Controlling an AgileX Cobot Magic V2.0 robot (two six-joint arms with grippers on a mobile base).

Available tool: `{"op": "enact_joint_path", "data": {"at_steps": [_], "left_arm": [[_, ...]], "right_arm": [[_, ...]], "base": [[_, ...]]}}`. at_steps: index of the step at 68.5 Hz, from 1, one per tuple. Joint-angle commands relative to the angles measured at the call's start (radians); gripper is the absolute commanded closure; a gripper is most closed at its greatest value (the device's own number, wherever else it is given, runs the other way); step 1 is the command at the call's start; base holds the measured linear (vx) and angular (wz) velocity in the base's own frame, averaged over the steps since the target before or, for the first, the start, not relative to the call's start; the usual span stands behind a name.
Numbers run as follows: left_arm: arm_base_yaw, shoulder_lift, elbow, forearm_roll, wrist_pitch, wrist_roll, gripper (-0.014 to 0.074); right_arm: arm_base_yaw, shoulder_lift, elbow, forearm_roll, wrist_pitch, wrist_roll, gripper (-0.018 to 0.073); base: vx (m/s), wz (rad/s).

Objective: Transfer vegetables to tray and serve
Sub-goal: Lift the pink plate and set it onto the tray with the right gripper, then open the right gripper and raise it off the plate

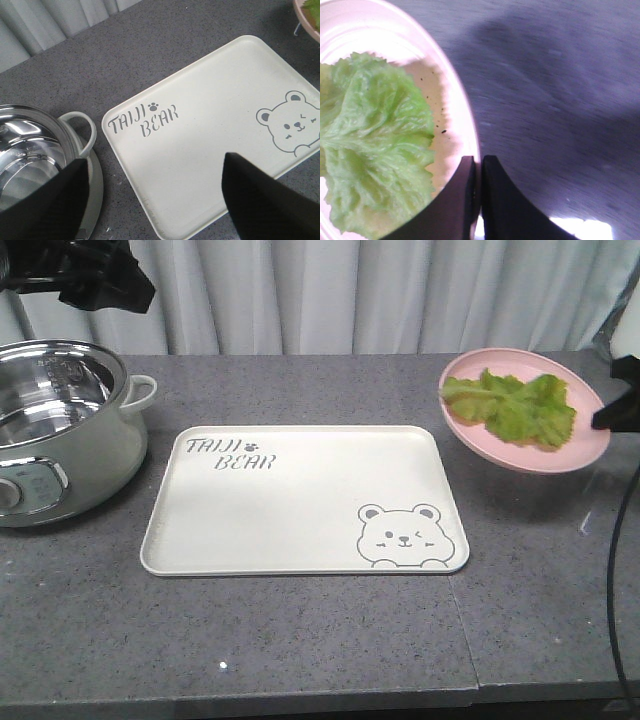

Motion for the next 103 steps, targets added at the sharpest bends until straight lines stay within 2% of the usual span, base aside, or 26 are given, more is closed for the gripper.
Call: {"op": "enact_joint_path", "data": {"at_steps": [1, 20, 28, 41, 49, 55, 68, 75, 82, 90, 103], "left_arm": [[-0.003, -0.035, -0.019, -0.005, -0.024, -0.012, 0.0062], [-0.003, -0.035, -0.019, -0.005, -0.024, -0.049, 0.0062], [-0.003, -0.035, -0.019, -0.005, -0.024, -0.064, 0.0062], [-0.003, -0.035, -0.019, -0.005, -0.024, -0.092, 0.0062], [-0.003, -0.035, -0.019, -0.005, -0.024, -0.097, 0.0062], [-0.003, -0.035, -0.019, -0.004, -0.024, -0.109, 0.0062], [-0.003, -0.035, -0.019, -0.004, -0.024, -0.118, 0.0062], [-0.003, -0.035, -0.019, -0.001, -0.024, -0.152, 0.0062], [-0.003, -0.035, -0.018, 0.032, -0.024, -0.221, 0.0062], [-0.003, -0.035, 0.021, 0.106, -0.024, -0.299, 0.0062], [-0.003, -0.035, 0.235, 0.129, -0.036, -0.304, 0.0062]], "right_arm": [[0.088, -0.065, -0.079, 0.085, 0.007, -0.013, 0.0563], [0.395, -0.015, -0.115, 0.081, -0.13, 0.002, 0.0562], [0.482, 0.039, -0.115, 0.08, -0.188, 0.002, 0.0562], [0.559, 0.12, -0.115, 0.051, -0.199, -0.008, 0.055], [0.582, 0.155, -0.115, 0.005, -0.197, -0.007, 0.0524], [0.582, 0.165, -0.115, 0.0, -0.192, -0.007, 0.0473], [0.581, 0.163, -0.137, -0.014, -0.176, -0.01, 0.0273], [0.581, 0.16, -0.175, -0.033, -0.13, -0.009, 0.0156], [0.578, 0.153, -0.239, -0.077, -0.076, 0.046, 0.012], [0.578, 0.134, -0.331, -0.258, 0.006, 0.176, 0.0131], [0.578, 0.093, -0.39, -0.54, 0.168, 0.333, 0.0145]], "base": [[0.0, 0.0], [0.0, 0.0], [0.0, 0.0], [0.0, 0.0], [0.0, 0.0], [0.0, 0.0], [0.0, 0.0], [0.0, 0.0], [0.0, 0.0], [0.0, 0.0], [0.0, 0.0]]}}
